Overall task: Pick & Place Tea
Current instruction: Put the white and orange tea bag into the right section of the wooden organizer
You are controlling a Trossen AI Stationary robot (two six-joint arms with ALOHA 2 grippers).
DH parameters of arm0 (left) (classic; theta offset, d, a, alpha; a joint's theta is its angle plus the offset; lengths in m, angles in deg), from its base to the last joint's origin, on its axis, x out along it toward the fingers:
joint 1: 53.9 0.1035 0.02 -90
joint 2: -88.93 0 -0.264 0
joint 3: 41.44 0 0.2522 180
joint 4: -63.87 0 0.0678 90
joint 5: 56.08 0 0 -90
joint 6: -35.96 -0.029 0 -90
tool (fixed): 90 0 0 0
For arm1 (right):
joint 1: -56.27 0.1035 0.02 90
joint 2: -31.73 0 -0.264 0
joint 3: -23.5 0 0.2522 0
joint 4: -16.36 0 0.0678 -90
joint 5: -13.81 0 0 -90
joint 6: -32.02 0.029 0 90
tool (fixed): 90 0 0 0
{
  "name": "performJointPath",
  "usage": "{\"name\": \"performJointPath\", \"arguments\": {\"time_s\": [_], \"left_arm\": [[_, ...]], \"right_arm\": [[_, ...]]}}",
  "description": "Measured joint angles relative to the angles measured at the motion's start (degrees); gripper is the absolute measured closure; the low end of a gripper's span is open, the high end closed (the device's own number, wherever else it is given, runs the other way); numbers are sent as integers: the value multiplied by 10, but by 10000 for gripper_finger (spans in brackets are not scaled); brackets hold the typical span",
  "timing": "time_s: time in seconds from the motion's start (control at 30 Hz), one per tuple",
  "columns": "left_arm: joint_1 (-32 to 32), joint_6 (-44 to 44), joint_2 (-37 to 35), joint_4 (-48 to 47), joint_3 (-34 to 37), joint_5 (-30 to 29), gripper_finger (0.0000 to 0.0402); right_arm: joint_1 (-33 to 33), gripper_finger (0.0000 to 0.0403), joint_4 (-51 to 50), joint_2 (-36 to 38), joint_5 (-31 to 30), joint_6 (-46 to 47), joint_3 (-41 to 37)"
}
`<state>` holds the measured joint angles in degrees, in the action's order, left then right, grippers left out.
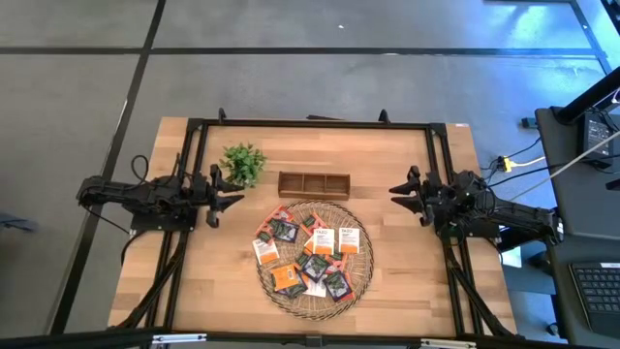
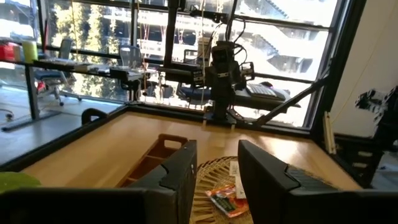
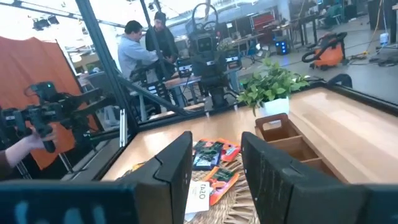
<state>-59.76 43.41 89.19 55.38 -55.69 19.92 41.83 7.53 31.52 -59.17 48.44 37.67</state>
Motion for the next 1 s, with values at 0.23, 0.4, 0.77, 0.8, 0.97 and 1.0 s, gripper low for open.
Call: {"name": "performJointPath", "arguments": {"time_s": [0.23, 0.4, 0.77, 0.8, 0.97, 1.0], "left_arm": [[0, 8, 0, 10, 0, 1, 288], [0, 51, 0, 11, 0, 7, 288], [0, 83, 10, 63, 0, 9, 288], [-1, 78, 19, 87, 0, 24, 288], [-1, 8, 116, 241, 0, 81, 288], [-1, -1, 144, 270, 0, 82, 288]], "right_arm": [[0, 263, -7, 0, 0, -33, 0], [0, 263, -6, 0, -18, -67, 0], [0, 205, -5, 0, -88, -75, 0], [0, 192, -5, 0, -90, -74, 0], [0, 139, 0, 0, -131, -74, 0], [0, 132, 1, 0, -141, -67, 0]]}}
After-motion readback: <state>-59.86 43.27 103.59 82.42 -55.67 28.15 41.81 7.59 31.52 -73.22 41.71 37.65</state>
